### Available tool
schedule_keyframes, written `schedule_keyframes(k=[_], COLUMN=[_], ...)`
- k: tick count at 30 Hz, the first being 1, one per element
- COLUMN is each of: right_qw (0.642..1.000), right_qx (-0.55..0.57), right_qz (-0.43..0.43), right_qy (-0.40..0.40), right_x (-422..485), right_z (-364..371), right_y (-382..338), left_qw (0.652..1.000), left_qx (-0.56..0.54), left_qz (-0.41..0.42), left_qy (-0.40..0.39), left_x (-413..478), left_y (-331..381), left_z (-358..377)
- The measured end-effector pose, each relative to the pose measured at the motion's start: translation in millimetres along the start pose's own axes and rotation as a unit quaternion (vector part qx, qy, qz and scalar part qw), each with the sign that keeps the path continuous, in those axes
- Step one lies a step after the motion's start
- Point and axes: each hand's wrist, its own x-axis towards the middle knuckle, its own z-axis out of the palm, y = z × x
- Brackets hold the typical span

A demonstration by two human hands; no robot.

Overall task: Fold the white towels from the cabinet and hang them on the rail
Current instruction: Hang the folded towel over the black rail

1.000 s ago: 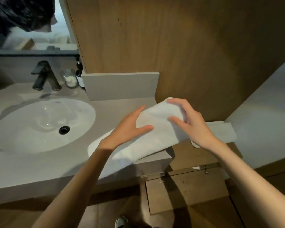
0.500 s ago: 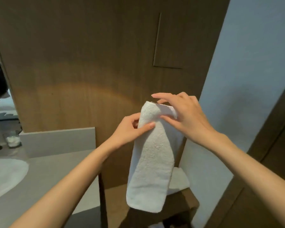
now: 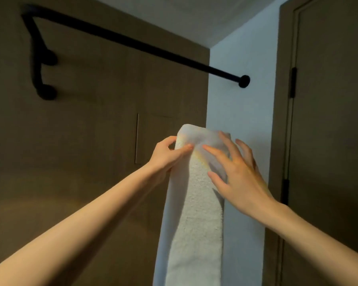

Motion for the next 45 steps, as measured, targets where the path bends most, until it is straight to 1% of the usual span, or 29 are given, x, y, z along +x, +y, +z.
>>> schedule_keyframes(k=[3,6,8,10,16,20,24,27,31,35,39,41,43,45], right_qw=[0.999,0.997,0.995,0.992,0.986,0.980,0.970,0.971,0.969,0.970,0.968,0.969,0.972,0.975], right_qx=[0.016,0.009,0.046,0.058,-0.034,-0.063,-0.132,-0.136,-0.133,-0.115,-0.088,-0.071,-0.049,-0.036], right_qz=[0.044,0.071,0.090,0.101,0.089,0.095,0.082,0.075,0.051,0.025,-0.001,-0.003,-0.009,-0.015], right_qy=[-0.015,0.001,0.014,0.047,0.140,0.165,0.187,0.183,0.200,0.211,0.235,0.238,0.231,0.218], right_x=[20.3,47.1,68.3,92.0,169.5,212.4,253.1,275.6,306.5,342.2,386.8,405.7,423.2,435.5], right_z=[-5.0,-1.2,2.8,6.6,13.3,16.4,22.4,24.4,26.7,34.2,41.8,44.4,50.3,56.4], right_y=[13.5,28.2,40.6,53.9,87.0,111.4,136.9,153.6,180.0,210.4,231.6,237.2,243.2,248.1], left_qw=[0.999,0.997,0.996,0.993,0.986,0.982,0.979,0.979,0.977,0.975,0.965,0.962,0.953,0.929], left_qx=[-0.041,-0.059,-0.066,-0.075,-0.124,-0.139,-0.143,-0.137,-0.133,-0.105,-0.074,-0.049,0.023,0.107], left_qz=[0.017,0.044,0.063,0.085,0.110,0.126,0.143,0.152,0.166,0.195,0.247,0.259,0.280,0.311], left_qy=[0.003,0.011,0.014,0.009,0.015,0.010,0.009,0.015,0.012,0.015,0.052,0.077,0.117,0.168], left_x=[33.7,69.4,97.1,124.7,208.8,256.2,297.8,324.9,354.3,381.5,411.4,422.1,430.7,434.3], left_y=[20.7,39.7,51.0,63.9,106.5,130.2,146.2,152.0,156.0,160.2,166.9,170.6,170.4,163.3], left_z=[18.5,34.2,42.1,49.6,72.2,86.2,99.3,107.0,114.2,118.1,118.9,118.9,119.0,115.9])
